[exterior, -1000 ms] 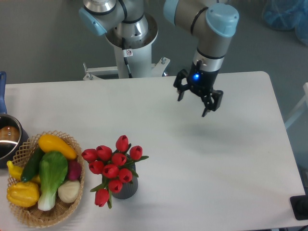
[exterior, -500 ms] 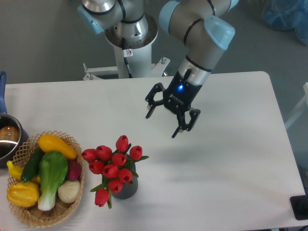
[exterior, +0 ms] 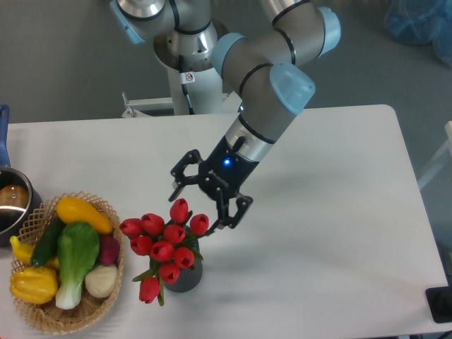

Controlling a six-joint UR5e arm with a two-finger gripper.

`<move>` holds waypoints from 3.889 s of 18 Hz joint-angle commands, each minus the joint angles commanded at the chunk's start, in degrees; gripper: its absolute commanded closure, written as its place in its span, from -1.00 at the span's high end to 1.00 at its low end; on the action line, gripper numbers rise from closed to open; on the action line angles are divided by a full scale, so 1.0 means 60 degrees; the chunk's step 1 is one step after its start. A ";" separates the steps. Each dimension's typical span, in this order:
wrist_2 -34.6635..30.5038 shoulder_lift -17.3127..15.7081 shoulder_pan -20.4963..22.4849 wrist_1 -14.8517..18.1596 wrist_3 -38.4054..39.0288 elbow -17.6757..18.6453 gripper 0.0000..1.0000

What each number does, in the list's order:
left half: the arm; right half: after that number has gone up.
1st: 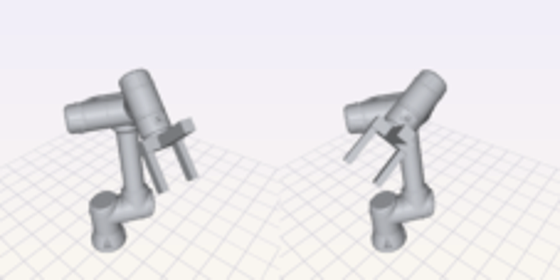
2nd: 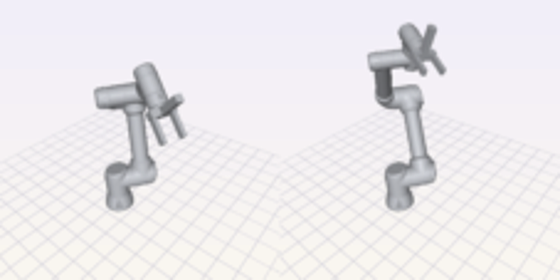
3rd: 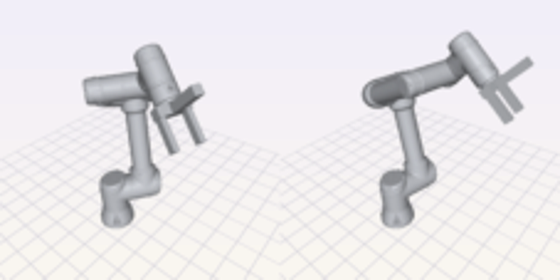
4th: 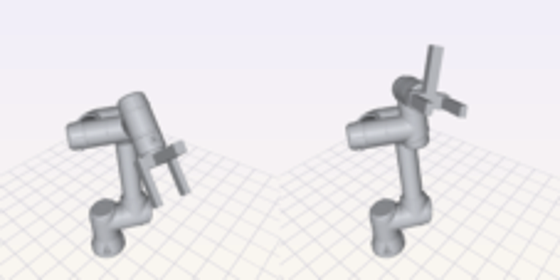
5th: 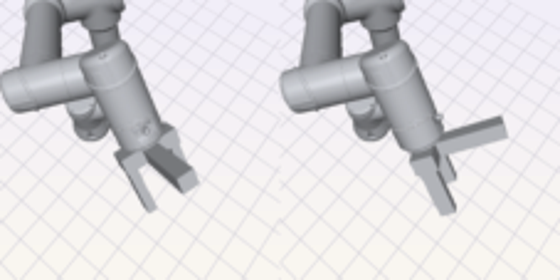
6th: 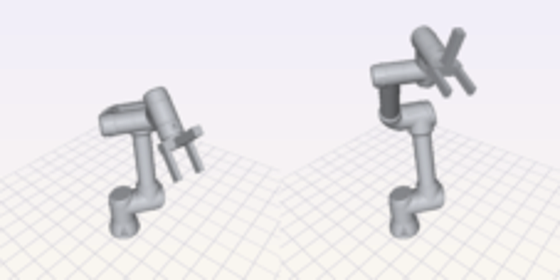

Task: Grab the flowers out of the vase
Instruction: 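Lower the gripper around the tulip stems above the vase rim, then close the gripper on the tulip bunch, then lift the tulip bunch up out of the dark vase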

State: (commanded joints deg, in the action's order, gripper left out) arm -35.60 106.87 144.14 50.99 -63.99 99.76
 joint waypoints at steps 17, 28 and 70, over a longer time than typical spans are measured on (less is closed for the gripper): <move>0.0688 0.0543 0.0117 -0.0368 -0.0102 0.0044 0.03; 0.1479 0.0338 0.0424 -0.0368 -0.0059 0.0044 -0.93; 0.3288 -0.0761 0.2475 -0.0427 0.0502 -0.1333 -1.00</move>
State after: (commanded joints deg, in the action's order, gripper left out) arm -15.87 102.31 158.99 48.43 -60.97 91.76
